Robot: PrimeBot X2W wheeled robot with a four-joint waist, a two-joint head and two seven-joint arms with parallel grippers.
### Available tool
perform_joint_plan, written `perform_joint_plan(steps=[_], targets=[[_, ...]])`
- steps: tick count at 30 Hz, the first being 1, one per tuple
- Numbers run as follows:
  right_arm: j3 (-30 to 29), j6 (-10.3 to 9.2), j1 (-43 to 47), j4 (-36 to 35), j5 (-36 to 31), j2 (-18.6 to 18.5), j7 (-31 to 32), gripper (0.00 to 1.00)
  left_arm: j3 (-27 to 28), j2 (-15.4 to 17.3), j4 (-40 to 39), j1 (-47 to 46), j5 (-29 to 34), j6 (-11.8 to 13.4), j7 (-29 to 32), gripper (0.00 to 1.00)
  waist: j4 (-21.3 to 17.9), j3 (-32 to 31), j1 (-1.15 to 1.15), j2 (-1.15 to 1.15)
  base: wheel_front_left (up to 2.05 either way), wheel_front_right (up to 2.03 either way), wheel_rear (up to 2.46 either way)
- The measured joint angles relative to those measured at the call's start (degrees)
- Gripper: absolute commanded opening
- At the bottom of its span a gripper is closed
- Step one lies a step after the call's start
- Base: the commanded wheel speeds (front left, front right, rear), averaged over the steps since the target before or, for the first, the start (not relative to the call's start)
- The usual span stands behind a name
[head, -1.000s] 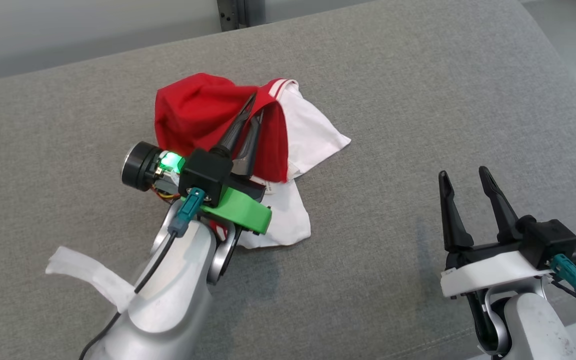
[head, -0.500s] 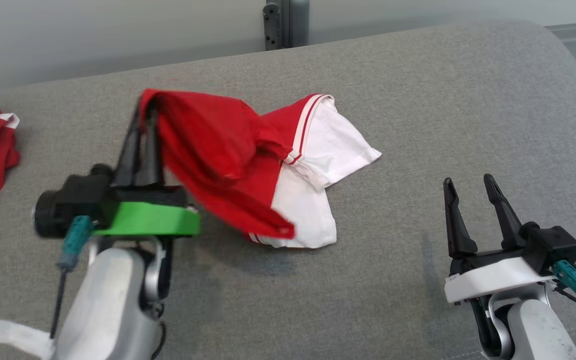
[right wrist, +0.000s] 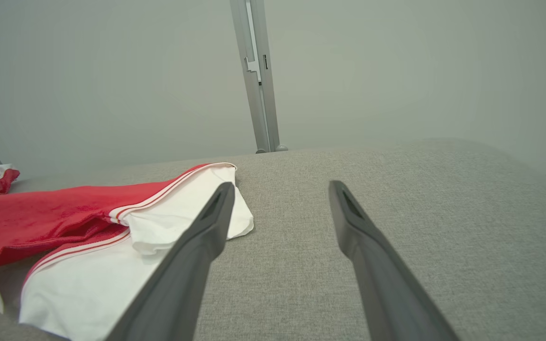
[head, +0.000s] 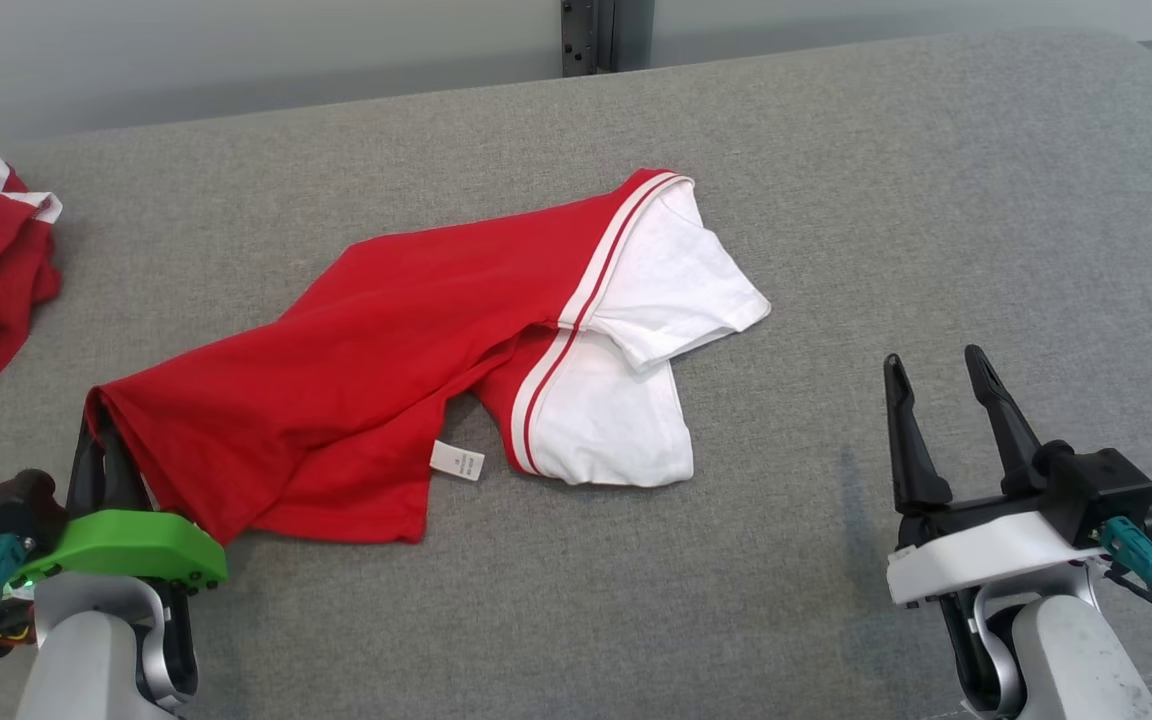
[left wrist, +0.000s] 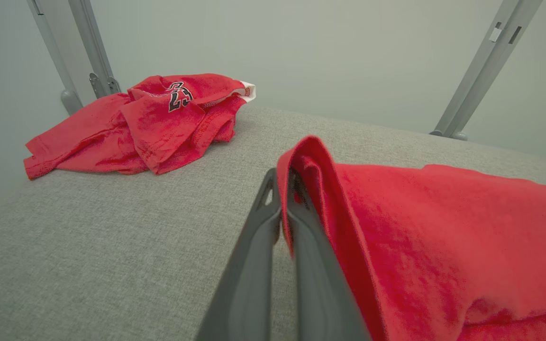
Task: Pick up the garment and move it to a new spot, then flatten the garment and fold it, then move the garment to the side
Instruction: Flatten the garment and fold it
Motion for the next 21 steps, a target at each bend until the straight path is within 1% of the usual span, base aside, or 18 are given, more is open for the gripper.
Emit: perform_joint_plan(steps=[1,2,3,4,7,11,17,19,21], targets=[[0.15,0.00,-0.08,0.15,-0.18,-0.01,0.00,1.00,0.19,0.10,1.14,-0.76,0.29,-0.33,0.00,0.00,0.04,0.10,0.00,0.00,0.00,0.00,0.00],[0.29,0.00,-0.15,0.23,-0.37,0.00,0.00,1.00,0.42,0.26,2.15,-1.59,0.66,-0.58,0.00,0.15,0.06,0.20,0.00,0.00,0.00,0.00,0.00],[0.42,0.00,-0.18,0.33,-0.40,0.00,0.00,1.00,0.75,0.43,3.05,-2.27,0.86,-0.86,0.00,0.40,0.05,0.24,0.00,0.00,0.00,0.00,0.00],[0.53,0.00,-0.19,0.48,-0.40,-0.01,0.00,1.00,1.02,0.54,3.94,-2.87,1.16,-1.11,0.00,1.00,0.01,0.23,0.00,0.00,0.00,0.00,0.00],[0.76,0.00,-0.19,0.79,-0.57,-0.01,0.00,1.00,1.65,0.65,5.79,-3.93,2.32,-2.04,0.00,1.00,-0.10,0.04,0.00,0.00,0.00,0.00,0.00],[1.19,0.00,-0.04,1.51,-0.88,-0.01,0.00,1.00,3.34,0.86,6.22,-4.31,3.10,-3.23,0.00,1.00,-0.01,-0.57,0.00,0.00,0.00,0.00,0.00],[4.13,0.00,1.12,4.17,-0.69,-0.02,0.00,1.00,6.35,1.25,3.97,-0.37,4.56,-4.56,-0.01,1.00,1.02,-1.85,0.00,0.00,0.00,0.00,0.00],[5.82,0.00,1.52,6.53,-0.44,-0.02,0.01,1.00,6.45,0.31,1.92,1.29,5.79,-5.02,-0.01,1.00,1.77,-2.13,0.00,0.00,0.00,0.00,0.00],[8.02,0.00,1.64,9.72,-0.26,0.00,0.00,1.00,6.02,-1.54,-0.97,3.20,6.93,-5.59,0.00,1.00,2.83,-2.41,0.00,0.00,0.00,0.00,0.00]])
